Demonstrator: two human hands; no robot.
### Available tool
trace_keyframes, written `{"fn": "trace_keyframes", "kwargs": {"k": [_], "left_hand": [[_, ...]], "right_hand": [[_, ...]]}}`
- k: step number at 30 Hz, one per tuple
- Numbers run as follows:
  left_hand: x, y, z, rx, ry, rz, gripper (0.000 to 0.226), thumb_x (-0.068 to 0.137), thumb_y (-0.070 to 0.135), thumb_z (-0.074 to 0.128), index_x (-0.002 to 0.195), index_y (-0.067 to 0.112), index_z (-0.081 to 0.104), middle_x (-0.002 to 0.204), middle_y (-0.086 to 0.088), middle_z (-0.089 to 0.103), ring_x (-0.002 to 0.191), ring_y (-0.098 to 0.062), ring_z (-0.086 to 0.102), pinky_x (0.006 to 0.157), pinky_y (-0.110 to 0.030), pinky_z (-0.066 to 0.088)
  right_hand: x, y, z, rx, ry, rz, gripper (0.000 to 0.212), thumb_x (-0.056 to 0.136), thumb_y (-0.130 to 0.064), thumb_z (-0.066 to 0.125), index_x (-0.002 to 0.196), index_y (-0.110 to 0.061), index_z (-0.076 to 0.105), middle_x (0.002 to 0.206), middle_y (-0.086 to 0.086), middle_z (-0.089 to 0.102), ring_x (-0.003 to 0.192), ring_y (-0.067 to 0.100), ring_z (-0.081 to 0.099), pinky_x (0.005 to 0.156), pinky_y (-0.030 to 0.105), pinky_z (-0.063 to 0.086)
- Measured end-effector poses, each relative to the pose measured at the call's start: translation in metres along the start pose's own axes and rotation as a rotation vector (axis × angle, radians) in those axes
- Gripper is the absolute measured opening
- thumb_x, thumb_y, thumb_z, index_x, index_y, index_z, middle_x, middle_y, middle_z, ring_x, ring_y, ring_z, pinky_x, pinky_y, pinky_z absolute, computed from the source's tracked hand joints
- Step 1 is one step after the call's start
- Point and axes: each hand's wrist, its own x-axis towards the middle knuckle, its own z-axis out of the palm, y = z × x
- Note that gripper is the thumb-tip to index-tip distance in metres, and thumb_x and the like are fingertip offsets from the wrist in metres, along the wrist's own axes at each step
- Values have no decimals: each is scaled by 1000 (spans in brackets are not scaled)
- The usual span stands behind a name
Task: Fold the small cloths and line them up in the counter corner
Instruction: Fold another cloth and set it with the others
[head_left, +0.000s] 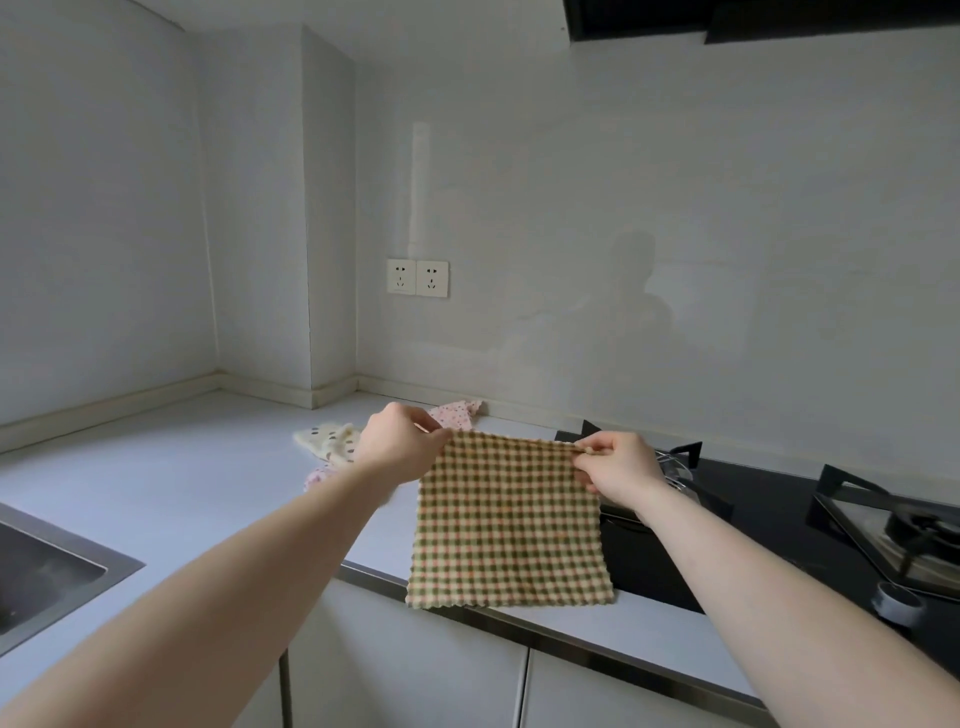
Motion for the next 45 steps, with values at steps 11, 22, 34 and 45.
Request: {"fn": "trace_keyframes", "kwargs": {"k": [11, 22, 34, 45], "left_hand": [[-56, -35, 24, 173, -46, 145, 16, 80, 33, 78, 71, 39, 66, 76, 21, 70, 74, 0, 64, 64, -22, 51], [-97, -55, 39, 359, -197, 107, 6, 84, 32, 68, 83, 37, 67, 107, 12, 62, 91, -13, 60, 67, -26, 42], [-76, -50, 39, 308, -175, 58, 38, 81, 46, 49, 64, 16, 65, 76, -1, 63, 79, -22, 59, 66, -32, 49], [-40, -69, 73, 359, -256, -32, 55, 94, 49, 46, 143, 25, 53, 151, -6, 45, 140, -28, 38, 113, -43, 36]], "right_hand": [[-39, 53, -10, -263, -130, -176, 24, 89, -17, 67, 85, -36, 81, 89, -21, 74, 91, -2, 65, 82, 22, 51], [-80, 81, -4, -444, -180, -171, 23, 91, -25, 64, 99, -41, 79, 124, -13, 71, 117, 10, 61, 93, 26, 52], [-95, 106, 10, -105, -37, -77, 32, 98, -52, 59, 90, -30, 82, 114, -16, 75, 129, 8, 55, 93, 24, 43], [-75, 107, 30, -468, 140, -3, 48, 99, -57, 49, 138, -31, 55, 142, -10, 57, 132, 17, 49, 110, 38, 36]]}}
